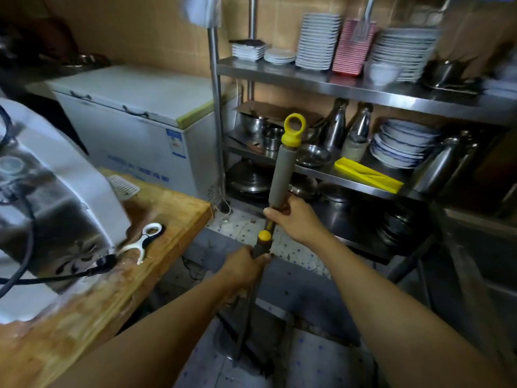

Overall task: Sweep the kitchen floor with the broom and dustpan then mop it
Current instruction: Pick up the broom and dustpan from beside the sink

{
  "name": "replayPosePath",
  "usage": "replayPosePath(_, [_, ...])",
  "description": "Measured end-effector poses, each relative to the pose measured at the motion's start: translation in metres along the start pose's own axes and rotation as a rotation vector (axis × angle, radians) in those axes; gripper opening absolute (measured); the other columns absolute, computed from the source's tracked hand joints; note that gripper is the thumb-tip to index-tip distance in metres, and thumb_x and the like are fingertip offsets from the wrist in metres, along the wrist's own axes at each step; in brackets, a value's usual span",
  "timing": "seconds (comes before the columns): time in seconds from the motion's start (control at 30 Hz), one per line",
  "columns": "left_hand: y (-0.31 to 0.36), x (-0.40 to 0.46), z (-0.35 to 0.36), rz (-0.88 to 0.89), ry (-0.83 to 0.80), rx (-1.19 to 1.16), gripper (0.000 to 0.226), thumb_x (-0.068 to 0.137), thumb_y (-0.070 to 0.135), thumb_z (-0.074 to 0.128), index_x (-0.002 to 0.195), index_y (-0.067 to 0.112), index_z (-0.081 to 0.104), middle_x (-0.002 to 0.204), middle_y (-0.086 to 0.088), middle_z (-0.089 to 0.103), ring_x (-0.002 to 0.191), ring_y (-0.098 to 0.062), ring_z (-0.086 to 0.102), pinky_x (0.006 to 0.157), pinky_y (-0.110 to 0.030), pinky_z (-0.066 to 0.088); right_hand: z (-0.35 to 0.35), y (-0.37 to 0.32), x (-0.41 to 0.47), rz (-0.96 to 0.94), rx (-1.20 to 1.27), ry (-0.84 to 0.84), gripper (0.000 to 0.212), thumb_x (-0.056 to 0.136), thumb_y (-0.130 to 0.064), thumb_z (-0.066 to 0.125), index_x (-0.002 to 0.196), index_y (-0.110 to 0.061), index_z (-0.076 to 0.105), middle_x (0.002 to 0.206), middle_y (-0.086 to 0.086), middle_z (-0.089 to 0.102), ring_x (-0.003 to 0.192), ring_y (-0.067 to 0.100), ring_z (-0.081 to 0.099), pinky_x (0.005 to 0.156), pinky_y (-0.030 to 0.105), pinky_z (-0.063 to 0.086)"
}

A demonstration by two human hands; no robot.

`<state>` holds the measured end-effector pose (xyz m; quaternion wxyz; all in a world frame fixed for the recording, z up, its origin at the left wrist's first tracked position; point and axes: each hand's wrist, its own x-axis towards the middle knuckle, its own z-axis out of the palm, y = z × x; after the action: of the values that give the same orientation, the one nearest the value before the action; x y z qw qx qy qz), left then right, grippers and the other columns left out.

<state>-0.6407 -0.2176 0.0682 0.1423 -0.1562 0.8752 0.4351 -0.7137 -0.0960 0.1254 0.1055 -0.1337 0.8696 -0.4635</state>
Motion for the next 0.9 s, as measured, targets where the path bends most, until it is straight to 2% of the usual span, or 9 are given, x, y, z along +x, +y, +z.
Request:
replayPosePath(0.07, [0.001,0.015,0.001,-0.014,0.022,0.043,0.022,0.096,0.035,0.049,0.095,0.013,0.052,0.094,-0.015,0.064,0.089,-0.03,0.062,0.067,-0.027,0.04,0.002,0.008,0.021,-0.02,-0.019,-0.049,0.035,0.089,-0.033,0.065,0.119,-0.015,0.059,0.109,-0.003,0.064,0.102,0.013,0.058,0.087,0.026,0.045])
replayPosePath(0.17, [-0.003,0.036,0.004,-0.015,0.039,0.07,0.019,0.096,0.033,0.05,0.09,0.016,0.049,0.08,-0.006,0.057,0.071,-0.018,0.055,0.059,-0.026,0.038,0.006,0.019,0.044,-0.017,-0.047,-0.044,0.039,0.086,-0.037,0.067,0.115,-0.011,0.061,0.111,0.005,0.067,0.105,0.021,0.061,0.088,0.033,0.05])
replayPosePath(0.23, [-0.006,0.052,0.008,-0.031,0.049,0.09,0.019,0.096,0.033,0.05,0.092,0.014,0.051,0.078,-0.006,0.056,0.068,-0.017,0.053,0.057,-0.025,0.037,0.008,0.026,0.056,-0.015,-0.062,-0.04,0.04,0.087,-0.036,0.066,0.116,-0.009,0.061,0.112,0.006,0.065,0.105,0.021,0.061,0.08,0.027,0.046])
replayPosePath(0.37, [-0.011,0.079,0.011,-0.044,0.088,0.185,0.022,0.096,0.032,0.049,0.1,0.011,0.054,0.087,-0.006,0.054,0.079,-0.017,0.051,0.066,-0.024,0.034,0.013,0.039,0.076,-0.03,-0.069,-0.034,0.035,0.088,-0.033,0.066,0.113,-0.008,0.061,0.108,0.007,0.066,0.099,0.019,0.06,0.074,0.024,0.04])
replayPosePath(0.5, [-0.02,0.102,0.016,-0.014,0.091,0.231,0.023,0.097,0.034,0.047,0.093,0.012,0.051,0.084,-0.004,0.052,0.075,-0.016,0.049,0.063,-0.024,0.033,0.021,0.05,0.093,-0.03,-0.056,0.003,0.033,0.087,-0.032,0.067,0.111,-0.009,0.062,0.106,0.006,0.066,0.091,0.015,0.058,0.073,0.023,0.04])
replayPosePath(0.6, [-0.029,0.118,0.018,0.009,0.085,0.24,0.027,0.097,0.039,0.046,0.081,0.017,0.046,0.071,0.0,0.05,0.063,-0.011,0.047,0.053,-0.026,0.032,0.028,0.057,0.102,-0.027,-0.064,0.024,0.036,0.087,-0.031,0.068,0.114,-0.009,0.061,0.109,0.007,0.067,0.094,0.015,0.059,0.074,0.022,0.041])
replayPosePath(0.73, [-0.041,0.137,0.022,0.045,0.056,0.203,0.025,0.097,0.039,0.046,0.091,0.016,0.049,0.081,-0.005,0.054,0.073,-0.017,0.049,0.061,-0.026,0.035,0.037,0.068,0.11,-0.016,-0.078,0.063,0.038,0.087,-0.028,0.068,0.118,-0.007,0.061,0.113,0.008,0.066,0.104,0.02,0.062,0.076,0.021,0.042])
replayPosePath(0.83, [-0.052,0.147,0.024,0.071,0.051,0.205,0.028,0.097,0.039,0.046,0.077,0.019,0.044,0.068,0.001,0.048,0.063,-0.012,0.045,0.05,-0.021,0.03,0.047,0.077,0.113,-0.037,-0.114,0.081,0.038,0.086,-0.029,0.069,0.116,-0.007,0.061,0.111,0.008,0.067,0.103,0.021,0.062,0.075,0.023,0.042])
replayPosePath(0.9, [-0.059,0.151,0.025,0.084,0.053,0.202,0.028,0.097,0.039,0.046,0.079,0.017,0.045,0.064,0.005,0.044,0.06,-0.01,0.044,0.049,-0.018,0.028,0.052,0.082,0.115,-0.051,-0.134,0.095,0.036,0.086,-0.027,0.069,0.114,-0.006,0.061,0.109,0.009,0.067,0.1,0.022,0.062,0.074,0.024,0.043])
